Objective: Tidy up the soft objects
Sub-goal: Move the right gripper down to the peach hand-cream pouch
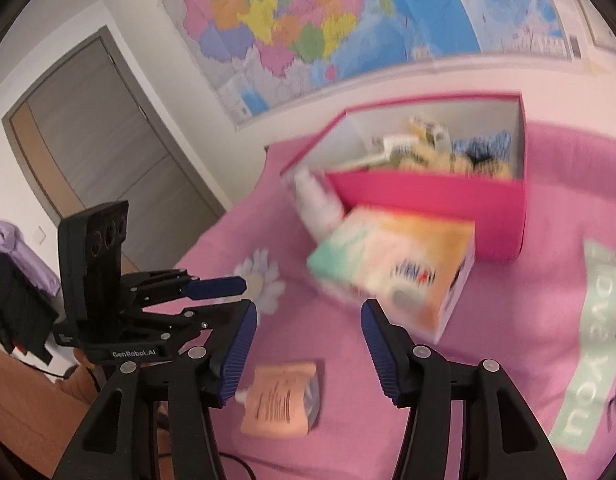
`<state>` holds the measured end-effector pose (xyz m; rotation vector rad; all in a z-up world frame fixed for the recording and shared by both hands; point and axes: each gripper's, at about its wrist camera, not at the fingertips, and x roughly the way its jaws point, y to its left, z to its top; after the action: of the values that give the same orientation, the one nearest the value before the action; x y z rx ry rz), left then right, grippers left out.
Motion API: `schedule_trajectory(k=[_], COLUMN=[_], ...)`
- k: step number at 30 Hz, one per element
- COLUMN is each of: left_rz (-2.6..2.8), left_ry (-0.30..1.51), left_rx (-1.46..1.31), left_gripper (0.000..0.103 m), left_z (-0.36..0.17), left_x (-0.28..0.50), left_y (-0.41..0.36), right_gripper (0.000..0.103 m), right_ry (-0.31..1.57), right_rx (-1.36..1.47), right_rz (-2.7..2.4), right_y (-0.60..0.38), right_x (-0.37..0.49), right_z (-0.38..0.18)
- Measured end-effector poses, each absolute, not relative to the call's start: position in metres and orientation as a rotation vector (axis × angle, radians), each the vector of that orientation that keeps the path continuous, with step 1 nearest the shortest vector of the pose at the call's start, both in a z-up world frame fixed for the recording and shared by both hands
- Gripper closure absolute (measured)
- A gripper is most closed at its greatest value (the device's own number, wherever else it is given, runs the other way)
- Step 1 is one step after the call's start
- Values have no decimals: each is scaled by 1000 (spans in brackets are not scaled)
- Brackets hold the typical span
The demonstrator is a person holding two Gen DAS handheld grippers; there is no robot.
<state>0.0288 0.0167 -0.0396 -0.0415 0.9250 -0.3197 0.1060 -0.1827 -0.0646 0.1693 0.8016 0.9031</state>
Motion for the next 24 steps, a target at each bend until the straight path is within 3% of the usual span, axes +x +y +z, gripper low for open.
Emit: schedule_trajectory(k=[18, 24], left_rz=[-446, -445], left_ry=[1122, 1129], left_rx=[-161, -166], left_gripper=[62, 62], left_z=[-79, -79], left_x=[-15, -14], left_y=[11, 6], right_gripper=[47, 65], right_ry=[969, 978], right_rx=[176, 158], right_rz=[942, 967], right_y=[-163, -154], right_x=[86, 81], right_z=[-125, -129])
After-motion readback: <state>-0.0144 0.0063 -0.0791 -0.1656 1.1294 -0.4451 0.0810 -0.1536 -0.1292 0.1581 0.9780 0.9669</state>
